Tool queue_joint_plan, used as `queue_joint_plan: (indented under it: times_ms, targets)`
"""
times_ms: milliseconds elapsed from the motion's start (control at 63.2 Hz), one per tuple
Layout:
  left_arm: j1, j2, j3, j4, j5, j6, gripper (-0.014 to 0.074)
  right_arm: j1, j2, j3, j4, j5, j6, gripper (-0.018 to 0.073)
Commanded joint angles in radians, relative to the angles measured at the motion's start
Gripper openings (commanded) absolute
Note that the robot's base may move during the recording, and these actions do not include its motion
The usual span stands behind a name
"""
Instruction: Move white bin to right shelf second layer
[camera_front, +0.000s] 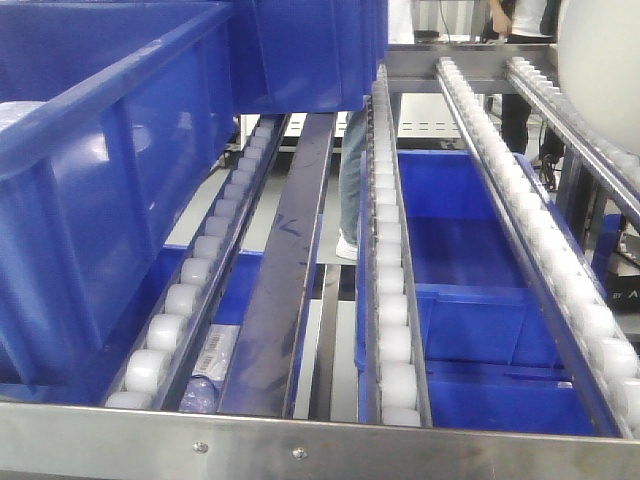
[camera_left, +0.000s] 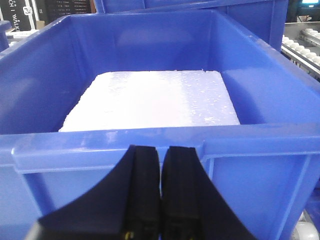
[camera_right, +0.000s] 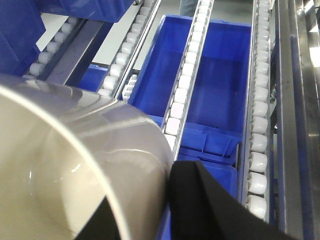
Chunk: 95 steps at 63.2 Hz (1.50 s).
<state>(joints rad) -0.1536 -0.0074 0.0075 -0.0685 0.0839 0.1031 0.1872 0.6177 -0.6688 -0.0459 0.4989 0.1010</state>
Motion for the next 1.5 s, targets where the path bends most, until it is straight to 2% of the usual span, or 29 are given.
queue_joint_plan:
  times_ms: [0, 680, 870, 1138, 1486]
  targets:
    - [-0.006, -0.014, 0.037, -0.005, -0.084, -0.004, 0.0085, -0.004, -0.003, -0.034, 0.002, -0.102, -0.002, 0.0057]
    - [-0.006, -0.014, 0.037, -0.005, -0.084, -0.004, 0.0085, -0.003, -0.002, -0.032, 0.002, -0.136, -0.002, 0.0057]
    - [-0.006, -0.014, 0.037, -0.005, -0.084, -0.004, 0.0085, 0.0, 0.024, -0.014, 0.002, -0.237, -0.002, 0.0057]
    - [-0.006, -0.014, 0.037, -0.005, -0.084, -0.004, 0.0085, 0.041, 0.253, -0.058, 0.002, -0.269, -0.002, 0.0057]
    - [-0.006, -0.014, 0.037, -0.005, -0.084, -0.004, 0.0085, 0.042, 0.616, -0.202, 0.002, -0.368, -0.002, 0.0057]
